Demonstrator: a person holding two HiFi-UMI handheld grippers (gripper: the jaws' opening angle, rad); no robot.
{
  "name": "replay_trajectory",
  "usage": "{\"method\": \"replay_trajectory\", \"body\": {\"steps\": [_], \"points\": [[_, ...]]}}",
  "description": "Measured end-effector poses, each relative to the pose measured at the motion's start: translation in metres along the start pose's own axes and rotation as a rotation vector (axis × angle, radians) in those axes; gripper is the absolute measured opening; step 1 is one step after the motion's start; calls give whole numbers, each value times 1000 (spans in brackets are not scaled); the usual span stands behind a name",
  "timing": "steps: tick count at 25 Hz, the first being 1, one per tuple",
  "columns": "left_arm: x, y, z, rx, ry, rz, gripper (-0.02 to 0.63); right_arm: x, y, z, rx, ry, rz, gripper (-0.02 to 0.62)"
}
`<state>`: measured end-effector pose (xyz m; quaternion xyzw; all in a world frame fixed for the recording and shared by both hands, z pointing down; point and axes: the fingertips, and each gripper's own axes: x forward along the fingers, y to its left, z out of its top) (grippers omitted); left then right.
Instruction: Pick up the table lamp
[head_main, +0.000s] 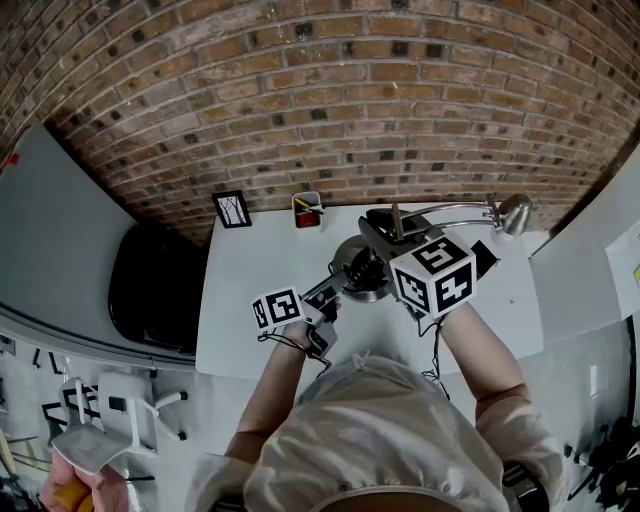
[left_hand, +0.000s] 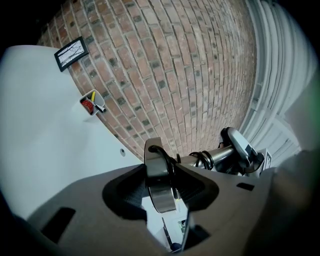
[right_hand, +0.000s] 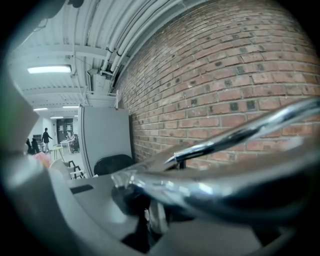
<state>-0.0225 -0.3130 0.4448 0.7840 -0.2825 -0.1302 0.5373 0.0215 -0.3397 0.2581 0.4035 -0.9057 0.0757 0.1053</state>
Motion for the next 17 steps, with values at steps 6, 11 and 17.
{"method": "replay_trajectory", "body": {"steps": [6, 11, 17], "points": [[4, 10, -13, -26, 27, -1, 173, -1, -1, -15, 3, 28, -18, 64], [7, 17, -22, -40, 45, 3, 173, 0, -5, -26, 11, 47, -29, 64], [9, 18, -21, -42, 50, 7, 173, 0, -7, -25, 11, 49, -31, 64]]}}
